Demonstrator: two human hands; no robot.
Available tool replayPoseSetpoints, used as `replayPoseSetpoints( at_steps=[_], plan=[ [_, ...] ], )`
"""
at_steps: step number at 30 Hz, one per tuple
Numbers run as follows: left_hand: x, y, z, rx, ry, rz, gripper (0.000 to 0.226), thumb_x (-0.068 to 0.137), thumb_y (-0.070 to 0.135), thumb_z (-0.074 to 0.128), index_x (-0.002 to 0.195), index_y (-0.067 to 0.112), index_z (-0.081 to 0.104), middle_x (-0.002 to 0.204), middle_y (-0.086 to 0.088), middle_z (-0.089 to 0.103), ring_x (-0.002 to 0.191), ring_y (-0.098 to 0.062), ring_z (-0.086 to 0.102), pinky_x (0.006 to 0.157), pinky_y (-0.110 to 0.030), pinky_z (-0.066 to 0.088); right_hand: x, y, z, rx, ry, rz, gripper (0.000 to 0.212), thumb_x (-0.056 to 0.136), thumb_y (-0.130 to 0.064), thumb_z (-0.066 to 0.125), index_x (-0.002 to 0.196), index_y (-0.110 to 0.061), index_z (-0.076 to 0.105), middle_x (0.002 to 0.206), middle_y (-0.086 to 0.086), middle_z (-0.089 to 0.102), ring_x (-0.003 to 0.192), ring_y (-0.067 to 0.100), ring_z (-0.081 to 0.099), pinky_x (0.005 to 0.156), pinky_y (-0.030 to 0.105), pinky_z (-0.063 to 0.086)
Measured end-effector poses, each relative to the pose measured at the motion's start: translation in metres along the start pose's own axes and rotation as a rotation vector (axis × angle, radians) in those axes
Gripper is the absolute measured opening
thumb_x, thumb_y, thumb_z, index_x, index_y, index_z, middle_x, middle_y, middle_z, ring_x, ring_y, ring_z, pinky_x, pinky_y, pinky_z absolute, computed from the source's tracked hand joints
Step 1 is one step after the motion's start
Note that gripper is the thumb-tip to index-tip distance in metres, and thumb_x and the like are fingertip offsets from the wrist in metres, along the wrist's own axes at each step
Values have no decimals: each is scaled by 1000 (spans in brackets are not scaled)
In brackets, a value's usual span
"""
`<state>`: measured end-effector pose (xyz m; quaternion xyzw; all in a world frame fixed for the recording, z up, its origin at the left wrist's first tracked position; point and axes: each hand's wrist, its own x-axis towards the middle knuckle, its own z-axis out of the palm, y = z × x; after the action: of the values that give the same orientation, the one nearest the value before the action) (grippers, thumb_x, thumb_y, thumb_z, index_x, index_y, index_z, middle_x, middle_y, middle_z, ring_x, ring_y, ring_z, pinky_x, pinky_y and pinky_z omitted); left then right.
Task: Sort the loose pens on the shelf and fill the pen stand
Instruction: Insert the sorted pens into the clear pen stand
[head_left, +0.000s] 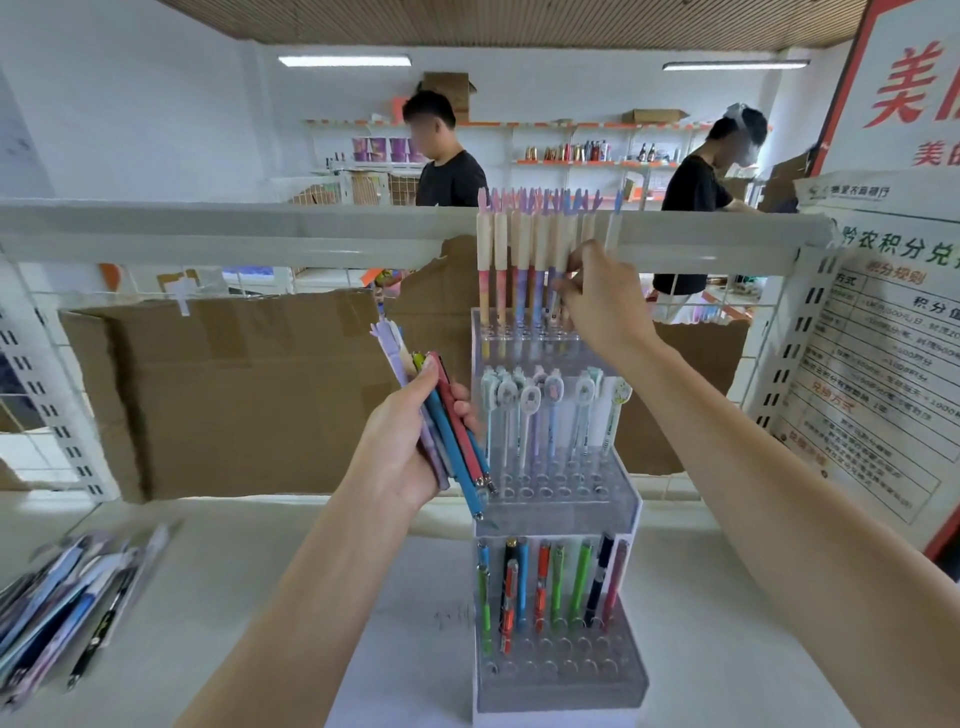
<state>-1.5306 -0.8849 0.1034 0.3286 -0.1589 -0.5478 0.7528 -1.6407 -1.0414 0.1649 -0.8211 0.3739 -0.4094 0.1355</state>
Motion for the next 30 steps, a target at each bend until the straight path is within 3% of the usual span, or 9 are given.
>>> replayPoseSetpoints(
  at_steps=[4, 11, 25, 30],
  plan=[
    [0, 0, 2, 29, 0, 27, 30, 94, 32, 54, 72, 13, 49, 63, 0, 51, 49, -10, 49, 48, -20, 48, 0, -1, 1, -42, 16, -12, 14, 96, -13, 49, 106, -3, 52, 84, 10, 54, 75, 26, 51, 64, 31, 35],
    [0, -1, 3, 90, 12, 41, 30, 94, 33, 53, 73, 13, 50, 63, 1, 51, 51, -10, 49, 51, -22, 47, 1, -2, 1, -67, 22, -21, 16, 97, -11, 46, 106, -2, 55, 83, 7, 51, 73, 25, 49, 64, 28, 33],
    [-6, 0, 4, 216, -14, 95, 24, 95, 29, 52, 79, 12, 49, 67, -2, 51, 53, -12, 47, 52, -23, 47, 1, 8, 5, -124, -9, 8, 17, 95, -13, 51, 100, -1, 62, 89, 14, 62, 81, 26, 58, 70, 27, 40],
    [-7, -4, -2, 368, -62, 207, 19, 92, 24, 55, 80, 11, 49, 68, -3, 51, 54, -14, 47, 51, -25, 46, -1, 7, 3, -84, 7, 65, 20, 94, -15, 52, 106, -2, 61, 100, 16, 65, 93, 29, 60, 80, 33, 47]
  ],
)
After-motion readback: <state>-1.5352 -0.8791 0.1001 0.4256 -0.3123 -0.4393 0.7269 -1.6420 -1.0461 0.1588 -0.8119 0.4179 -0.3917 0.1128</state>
